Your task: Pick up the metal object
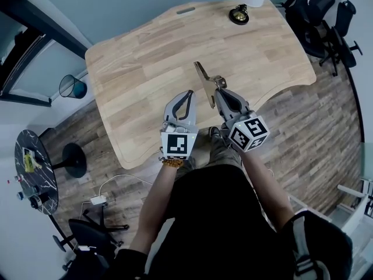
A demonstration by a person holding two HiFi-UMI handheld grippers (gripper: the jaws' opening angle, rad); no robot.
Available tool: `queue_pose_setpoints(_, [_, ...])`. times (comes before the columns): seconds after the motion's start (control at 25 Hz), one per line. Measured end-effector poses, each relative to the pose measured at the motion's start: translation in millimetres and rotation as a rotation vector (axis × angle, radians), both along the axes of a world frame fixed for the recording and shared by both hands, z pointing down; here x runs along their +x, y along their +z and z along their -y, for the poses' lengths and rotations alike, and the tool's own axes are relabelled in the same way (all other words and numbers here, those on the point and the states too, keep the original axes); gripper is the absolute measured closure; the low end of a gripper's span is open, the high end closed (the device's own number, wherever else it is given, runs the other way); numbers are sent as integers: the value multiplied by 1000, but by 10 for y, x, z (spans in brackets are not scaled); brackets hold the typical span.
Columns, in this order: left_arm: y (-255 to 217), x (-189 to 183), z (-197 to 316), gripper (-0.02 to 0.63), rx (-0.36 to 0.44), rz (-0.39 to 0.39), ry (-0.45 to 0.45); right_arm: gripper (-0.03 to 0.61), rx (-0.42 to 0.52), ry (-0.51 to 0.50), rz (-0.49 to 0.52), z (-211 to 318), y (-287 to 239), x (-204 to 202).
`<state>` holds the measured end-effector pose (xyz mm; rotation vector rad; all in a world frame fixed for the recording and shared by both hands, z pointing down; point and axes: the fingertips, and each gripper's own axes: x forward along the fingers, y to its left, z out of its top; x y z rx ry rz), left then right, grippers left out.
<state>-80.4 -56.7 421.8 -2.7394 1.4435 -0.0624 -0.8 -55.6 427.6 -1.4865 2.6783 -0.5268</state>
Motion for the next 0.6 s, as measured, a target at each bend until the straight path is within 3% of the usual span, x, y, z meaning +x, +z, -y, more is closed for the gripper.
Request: queue_pose_setpoints(0.6, [43, 16, -34, 598, -22, -5, -2, 569, -51, 13, 49, 53, 30, 91])
